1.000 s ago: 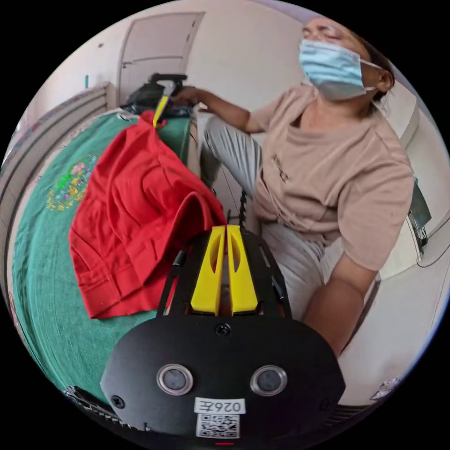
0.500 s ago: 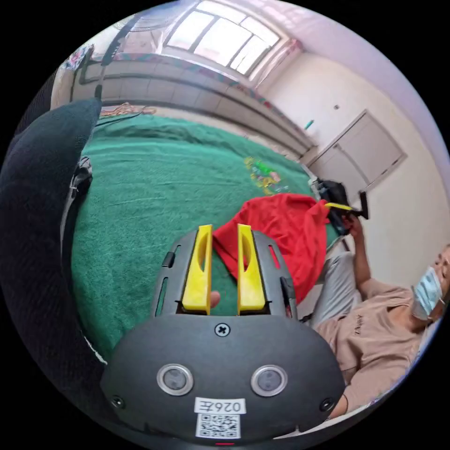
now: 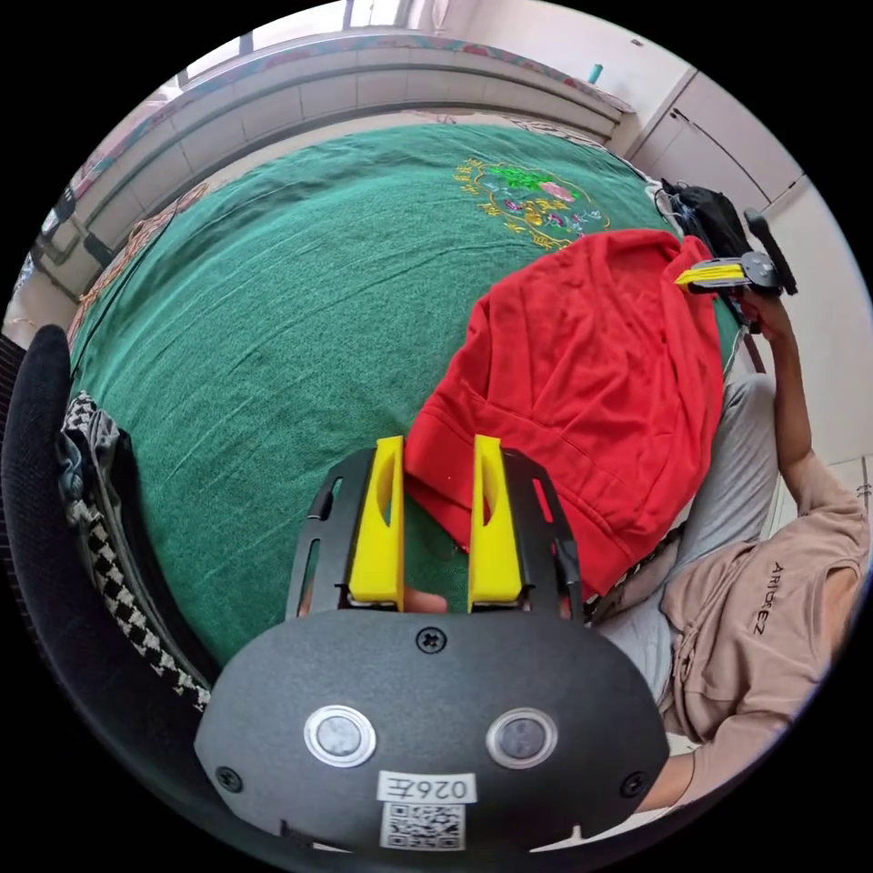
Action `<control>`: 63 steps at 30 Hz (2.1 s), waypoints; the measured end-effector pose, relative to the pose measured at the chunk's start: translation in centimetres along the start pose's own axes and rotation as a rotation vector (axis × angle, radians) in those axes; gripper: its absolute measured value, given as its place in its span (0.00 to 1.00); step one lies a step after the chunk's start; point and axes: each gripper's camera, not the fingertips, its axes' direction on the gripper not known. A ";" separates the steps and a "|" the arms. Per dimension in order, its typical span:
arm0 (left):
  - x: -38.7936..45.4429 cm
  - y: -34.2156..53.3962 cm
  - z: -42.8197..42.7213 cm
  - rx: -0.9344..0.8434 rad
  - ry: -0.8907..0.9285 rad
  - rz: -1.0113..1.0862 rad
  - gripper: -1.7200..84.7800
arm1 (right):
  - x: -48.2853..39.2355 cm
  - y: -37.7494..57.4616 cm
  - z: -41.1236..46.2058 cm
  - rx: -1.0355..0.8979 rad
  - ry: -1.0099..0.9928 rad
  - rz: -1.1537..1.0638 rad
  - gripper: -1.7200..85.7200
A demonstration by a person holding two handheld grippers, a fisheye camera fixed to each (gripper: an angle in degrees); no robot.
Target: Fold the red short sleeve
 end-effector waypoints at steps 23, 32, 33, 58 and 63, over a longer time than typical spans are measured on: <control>-3.5 -1.9 -2.2 0.169 -0.410 -0.253 0.04 | 7.3 4.0 -9.8 0.172 0.266 0.409 0.10; -6.0 1.8 -2.6 0.284 -0.255 -0.327 0.04 | 14.0 5.8 -8.8 0.194 -0.254 0.563 0.01; -6.7 2.7 -2.7 0.305 -0.222 -0.344 0.04 | 13.6 6.5 -9.5 0.179 -0.242 0.544 0.01; -11.5 5.5 -2.2 0.389 -0.102 -0.396 0.04 | 21.7 8.1 -5.7 0.310 -0.134 0.632 0.02; -8.8 6.1 -6.3 0.520 -0.172 -0.326 0.04 | 20.1 12.3 -13.3 0.527 -0.068 0.602 0.00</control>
